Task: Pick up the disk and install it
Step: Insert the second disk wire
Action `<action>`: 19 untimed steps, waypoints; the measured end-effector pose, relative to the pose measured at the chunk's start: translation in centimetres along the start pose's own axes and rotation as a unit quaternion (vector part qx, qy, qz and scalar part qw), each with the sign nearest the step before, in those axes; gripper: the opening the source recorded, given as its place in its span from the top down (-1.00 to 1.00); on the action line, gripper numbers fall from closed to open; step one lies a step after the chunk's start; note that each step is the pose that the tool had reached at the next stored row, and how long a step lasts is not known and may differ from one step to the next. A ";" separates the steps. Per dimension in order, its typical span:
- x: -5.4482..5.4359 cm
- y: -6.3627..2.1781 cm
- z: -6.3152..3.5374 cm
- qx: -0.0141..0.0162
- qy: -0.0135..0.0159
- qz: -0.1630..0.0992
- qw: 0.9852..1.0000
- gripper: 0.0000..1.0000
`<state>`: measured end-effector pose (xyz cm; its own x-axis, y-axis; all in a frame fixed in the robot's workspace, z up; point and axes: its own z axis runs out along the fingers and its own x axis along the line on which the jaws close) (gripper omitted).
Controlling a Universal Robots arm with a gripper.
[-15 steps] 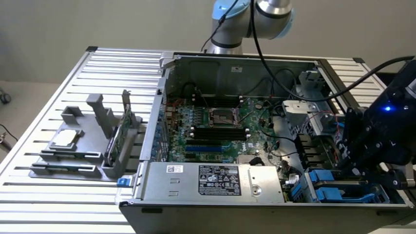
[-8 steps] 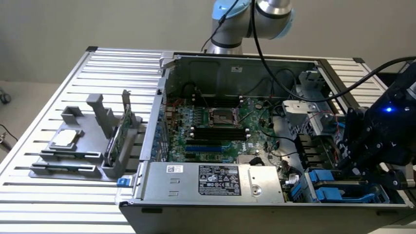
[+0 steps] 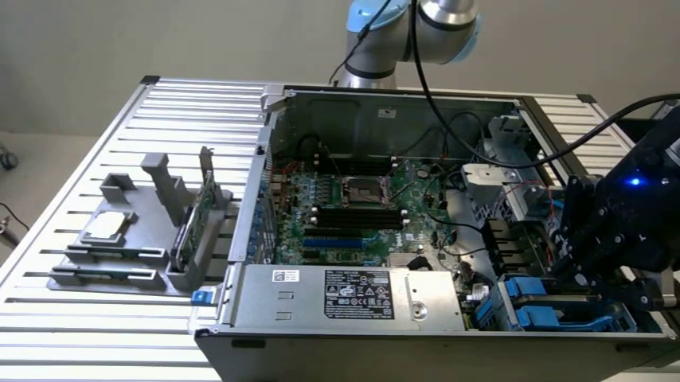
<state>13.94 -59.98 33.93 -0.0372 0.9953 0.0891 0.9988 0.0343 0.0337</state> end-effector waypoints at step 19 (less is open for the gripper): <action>-1.1 0.01 0.41 -0.001 0.017 0.000 1.000 0.66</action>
<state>14.00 -61.01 33.42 -0.0373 0.9918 0.1226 0.9988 0.0332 0.0349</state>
